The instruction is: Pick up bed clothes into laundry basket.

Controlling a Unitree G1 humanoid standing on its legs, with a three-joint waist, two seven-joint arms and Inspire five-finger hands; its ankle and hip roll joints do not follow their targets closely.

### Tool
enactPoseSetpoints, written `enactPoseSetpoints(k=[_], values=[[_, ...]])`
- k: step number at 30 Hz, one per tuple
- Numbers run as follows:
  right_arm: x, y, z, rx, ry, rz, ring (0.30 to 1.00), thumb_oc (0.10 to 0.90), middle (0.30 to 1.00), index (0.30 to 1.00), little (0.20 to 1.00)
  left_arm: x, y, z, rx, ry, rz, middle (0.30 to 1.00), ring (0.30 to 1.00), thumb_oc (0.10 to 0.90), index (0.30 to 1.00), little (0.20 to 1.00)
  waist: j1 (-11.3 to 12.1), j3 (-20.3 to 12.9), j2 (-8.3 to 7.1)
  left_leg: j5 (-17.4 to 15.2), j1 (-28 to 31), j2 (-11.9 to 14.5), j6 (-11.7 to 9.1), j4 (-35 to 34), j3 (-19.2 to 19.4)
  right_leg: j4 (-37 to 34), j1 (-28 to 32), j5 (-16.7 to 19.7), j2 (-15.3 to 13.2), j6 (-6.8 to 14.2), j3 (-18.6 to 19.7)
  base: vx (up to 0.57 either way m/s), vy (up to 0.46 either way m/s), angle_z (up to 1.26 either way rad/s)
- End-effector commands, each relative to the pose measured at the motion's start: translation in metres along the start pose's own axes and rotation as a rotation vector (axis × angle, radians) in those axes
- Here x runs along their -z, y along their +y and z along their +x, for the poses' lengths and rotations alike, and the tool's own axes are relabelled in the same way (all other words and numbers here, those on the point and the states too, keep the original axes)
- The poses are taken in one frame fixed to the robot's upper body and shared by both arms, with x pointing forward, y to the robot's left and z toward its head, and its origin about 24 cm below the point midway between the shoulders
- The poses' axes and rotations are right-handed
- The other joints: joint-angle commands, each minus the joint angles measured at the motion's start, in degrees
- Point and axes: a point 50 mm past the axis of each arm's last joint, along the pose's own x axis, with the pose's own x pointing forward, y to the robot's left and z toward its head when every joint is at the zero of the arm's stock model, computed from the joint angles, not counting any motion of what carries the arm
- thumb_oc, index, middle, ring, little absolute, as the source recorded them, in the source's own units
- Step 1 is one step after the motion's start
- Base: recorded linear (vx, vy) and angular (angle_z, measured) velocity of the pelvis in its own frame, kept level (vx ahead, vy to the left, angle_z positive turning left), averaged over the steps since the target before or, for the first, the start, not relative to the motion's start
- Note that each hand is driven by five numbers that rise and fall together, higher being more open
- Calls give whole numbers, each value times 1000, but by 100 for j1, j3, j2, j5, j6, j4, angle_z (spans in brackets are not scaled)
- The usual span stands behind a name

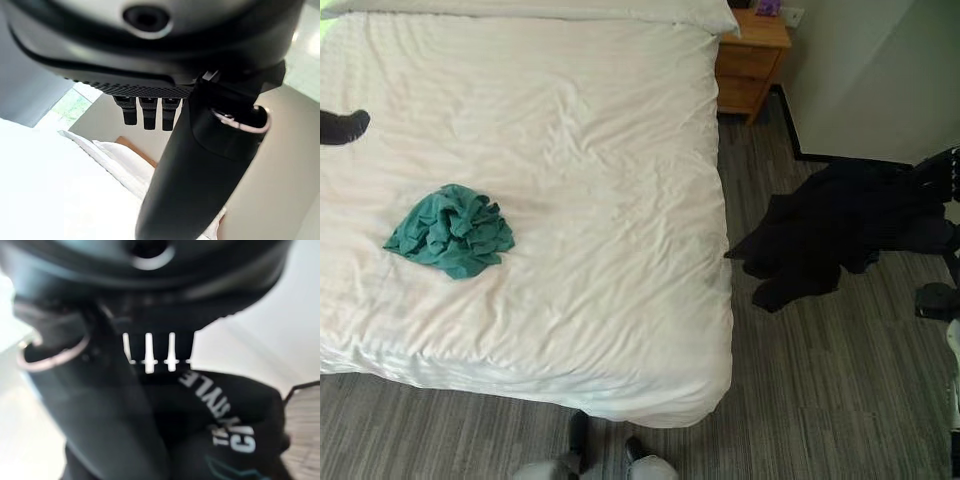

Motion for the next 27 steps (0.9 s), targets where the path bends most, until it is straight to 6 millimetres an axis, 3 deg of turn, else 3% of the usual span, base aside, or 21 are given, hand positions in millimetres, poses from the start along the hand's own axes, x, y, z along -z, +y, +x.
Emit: enactPoseSetpoints(k=[1, 10, 17, 21, 27], values=[[-65, -64, 25, 255, -257, 8, 300, 400, 300, 300, 300, -29, 40, 12, -150, -80, 139, 900, 900, 800, 900, 900, -22, -514, 10, -492, 171, 458, -138, 34, 148, -83, -467, 584, 70, 159, -31, -34, 72, -4], [-57, -76, 16, 312, -239, -2, 300, 400, 300, 300, 300, -54, 25, 36, -106, -77, 370, 900, 900, 800, 900, 900, -185, -293, -82, -510, 10, 403, -64, 7, 234, -95, -684, 673, 53, 229, 16, -20, 39, -9], [-56, -77, 14, 318, -240, -2, 300, 400, 300, 300, 300, -52, 22, 42, -89, -28, 412, 900, 900, 800, 900, 900, -204, -201, -141, -521, -35, 396, -43, 8, 247, -111, -749, 695, 62, 232, 24, 0, -2, -2], [-56, -76, 12, 309, -240, -12, 300, 400, 300, 300, 300, -54, 28, 42, -81, -20, 458, 900, 900, 800, 900, 900, -172, -176, -176, -533, -57, 394, -34, 8, 235, -130, -759, 690, 59, 225, -16, 0, 0, 0], [-51, -79, 7, 308, -212, -49, 300, 400, 300, 300, 300, -75, 48, 35, -111, -120, 535, 900, 900, 800, 900, 900, -15, -153, -209, -544, -87, 367, -20, 10, 126, -173, -732, 642, 62, 195, -129, 15, -21, 3]])
